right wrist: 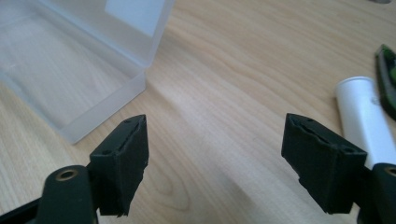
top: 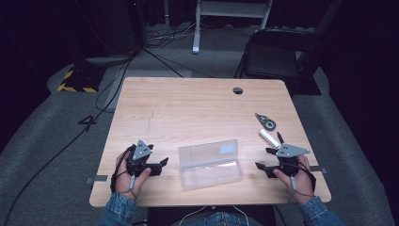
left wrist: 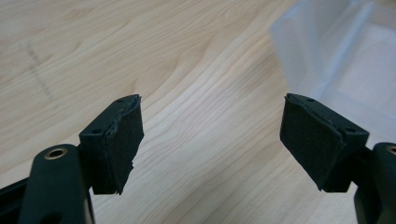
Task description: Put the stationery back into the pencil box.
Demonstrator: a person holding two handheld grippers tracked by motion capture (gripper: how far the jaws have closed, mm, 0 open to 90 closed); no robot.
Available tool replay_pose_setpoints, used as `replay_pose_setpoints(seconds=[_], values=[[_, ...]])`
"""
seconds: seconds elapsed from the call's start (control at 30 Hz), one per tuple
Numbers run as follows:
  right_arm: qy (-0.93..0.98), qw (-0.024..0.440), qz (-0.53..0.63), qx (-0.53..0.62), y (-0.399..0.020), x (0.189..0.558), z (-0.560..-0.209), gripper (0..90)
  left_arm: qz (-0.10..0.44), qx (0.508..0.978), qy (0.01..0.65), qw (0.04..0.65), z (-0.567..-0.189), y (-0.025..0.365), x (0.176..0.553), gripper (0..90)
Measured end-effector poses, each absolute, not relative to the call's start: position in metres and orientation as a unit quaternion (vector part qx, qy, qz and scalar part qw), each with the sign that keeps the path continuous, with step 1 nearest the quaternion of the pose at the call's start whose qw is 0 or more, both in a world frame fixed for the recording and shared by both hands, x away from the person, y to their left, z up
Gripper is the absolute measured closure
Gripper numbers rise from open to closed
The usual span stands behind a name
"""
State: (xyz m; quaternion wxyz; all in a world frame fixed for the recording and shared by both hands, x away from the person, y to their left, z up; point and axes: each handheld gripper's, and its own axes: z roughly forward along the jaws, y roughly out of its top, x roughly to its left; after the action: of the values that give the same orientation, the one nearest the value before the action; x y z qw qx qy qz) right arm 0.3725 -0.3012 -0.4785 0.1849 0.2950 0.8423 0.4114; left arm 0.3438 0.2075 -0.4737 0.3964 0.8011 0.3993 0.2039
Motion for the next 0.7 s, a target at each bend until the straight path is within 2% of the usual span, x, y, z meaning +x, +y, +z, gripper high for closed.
replay_pose_setpoints(seconds=[0.27,0.57,0.63,0.7], values=[[0.835,0.19,0.42,0.301,-0.305,0.378,-0.47,24.0,0.227,0.776,0.467,0.359,-0.485,0.225,0.352,22.7],[0.826,0.183,0.428,0.318,-0.312,0.386,-0.462,24.7,0.223,0.782,0.488,0.317,-0.499,0.235,0.359,20.9],[0.824,0.177,0.429,0.324,-0.316,0.39,-0.456,36.5,0.216,0.786,0.489,0.31,-0.503,0.237,0.361,19.4],[0.821,0.176,0.429,0.332,-0.318,0.392,-0.454,36.3,0.213,0.782,0.492,0.317,-0.504,0.238,0.361,18.3]])
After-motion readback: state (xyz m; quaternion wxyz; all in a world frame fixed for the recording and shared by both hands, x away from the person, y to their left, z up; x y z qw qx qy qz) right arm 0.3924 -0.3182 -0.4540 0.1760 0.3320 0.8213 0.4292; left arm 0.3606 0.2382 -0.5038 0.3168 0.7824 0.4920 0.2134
